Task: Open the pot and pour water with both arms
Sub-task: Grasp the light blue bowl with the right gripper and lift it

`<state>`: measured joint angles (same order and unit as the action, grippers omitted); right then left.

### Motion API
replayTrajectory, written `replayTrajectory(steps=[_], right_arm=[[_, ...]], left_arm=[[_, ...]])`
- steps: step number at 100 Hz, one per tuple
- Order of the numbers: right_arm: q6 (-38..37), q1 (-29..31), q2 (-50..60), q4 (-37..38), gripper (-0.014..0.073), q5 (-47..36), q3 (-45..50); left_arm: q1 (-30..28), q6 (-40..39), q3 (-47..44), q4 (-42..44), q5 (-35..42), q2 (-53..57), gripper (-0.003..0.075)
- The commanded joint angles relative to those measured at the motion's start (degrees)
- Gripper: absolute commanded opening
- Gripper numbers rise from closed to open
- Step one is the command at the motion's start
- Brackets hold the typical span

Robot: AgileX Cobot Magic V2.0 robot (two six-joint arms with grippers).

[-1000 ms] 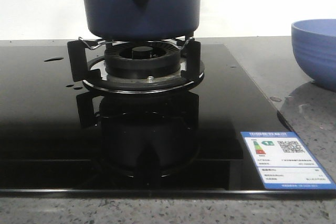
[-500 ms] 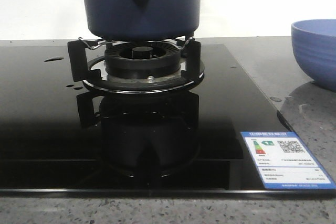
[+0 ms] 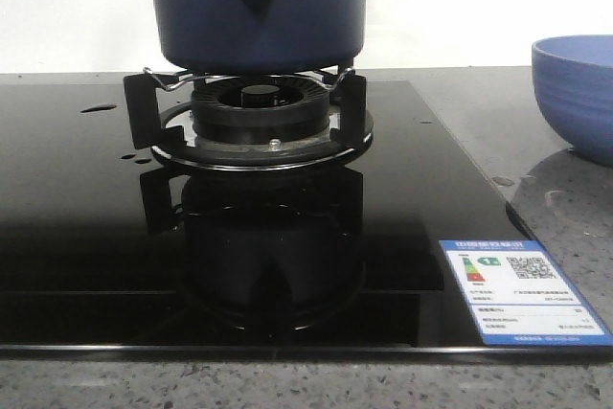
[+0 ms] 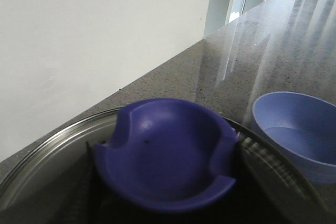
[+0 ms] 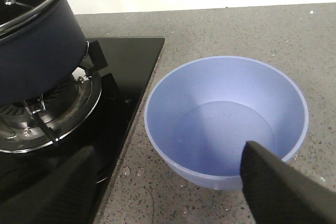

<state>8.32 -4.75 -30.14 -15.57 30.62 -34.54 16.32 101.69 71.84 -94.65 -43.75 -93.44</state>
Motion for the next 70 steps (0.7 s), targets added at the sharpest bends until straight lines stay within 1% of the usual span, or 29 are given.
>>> replayTrajectory(steps=[1, 26, 44, 57, 70], right_arm=[[0.66, -0.15, -0.75, -0.1, 0.0507, -3.74, -2.06], [0.66, -0.15, -0.75, -0.1, 0.0507, -3.74, -2.06], [0.66, -0.15, -0.75, -0.1, 0.0507, -3.62, -2.06], [0.66, -0.15, -0.89, 0.26, 0.0507, -2.12, -2.78], [0.66, -0.05, -2.86, 2.02, 0.0507, 0.77, -5.97]], left_arm=[[0.32, -0.92, 1.94, -4.11, -0.88, 1.98, 0.0317], [0.21, -0.92, 5.09, -4.11, -4.48, 2.38, 0.0314], [-0.12, -0.92, 8.13, -3.39, -3.74, 4.66, 0.0314], [-2.21, -1.74, 8.96, -2.97, -3.51, 6.81, 0.0314], [-6.4, -3.7, 8.96, -2.55, -3.51, 9.21, 0.0314]])
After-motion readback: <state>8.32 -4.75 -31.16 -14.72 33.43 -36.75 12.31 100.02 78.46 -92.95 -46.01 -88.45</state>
